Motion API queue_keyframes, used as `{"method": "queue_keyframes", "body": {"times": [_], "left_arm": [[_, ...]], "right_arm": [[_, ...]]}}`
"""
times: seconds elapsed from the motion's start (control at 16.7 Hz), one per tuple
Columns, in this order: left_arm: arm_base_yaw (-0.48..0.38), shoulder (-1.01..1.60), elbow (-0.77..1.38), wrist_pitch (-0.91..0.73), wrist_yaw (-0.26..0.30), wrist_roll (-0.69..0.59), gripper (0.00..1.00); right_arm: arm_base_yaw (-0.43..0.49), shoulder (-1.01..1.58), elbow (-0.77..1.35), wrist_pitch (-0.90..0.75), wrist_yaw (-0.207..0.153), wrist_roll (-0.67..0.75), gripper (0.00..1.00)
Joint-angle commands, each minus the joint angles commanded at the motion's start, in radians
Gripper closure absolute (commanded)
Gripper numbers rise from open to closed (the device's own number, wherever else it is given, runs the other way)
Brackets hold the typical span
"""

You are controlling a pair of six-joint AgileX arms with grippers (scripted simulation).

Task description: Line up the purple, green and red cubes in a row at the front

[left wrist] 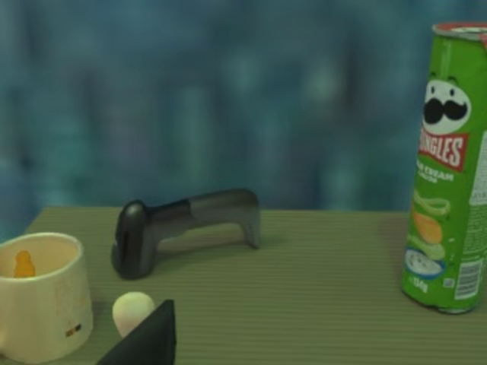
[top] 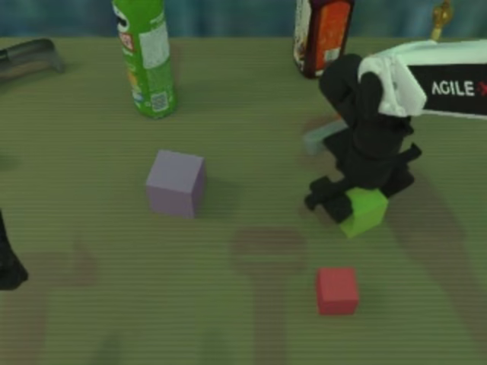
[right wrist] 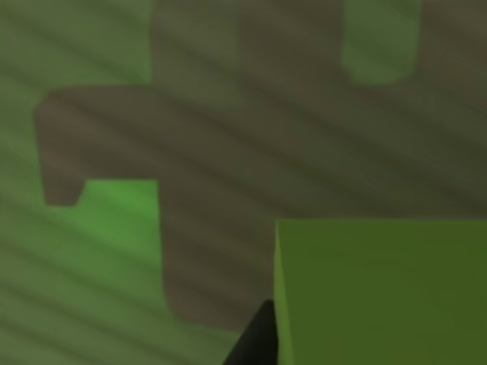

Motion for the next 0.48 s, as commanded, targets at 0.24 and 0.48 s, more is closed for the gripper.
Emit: {"method": "queue_keyframes", "body": {"times": [0.24, 0.48], "left_arm": [[0.0, 0.0, 0.0, 0.0, 0.0, 0.0, 0.0], [0.0, 0.0, 0.0, 0.0, 0.0, 0.0, 0.0]], "right_arm": [[0.0, -0.026, 0.02, -0.024, -0.001, 0.0, 1.0], [0.004, -0.074, 0.101, -0.167, -0.002, 0.0, 1.0]]}}
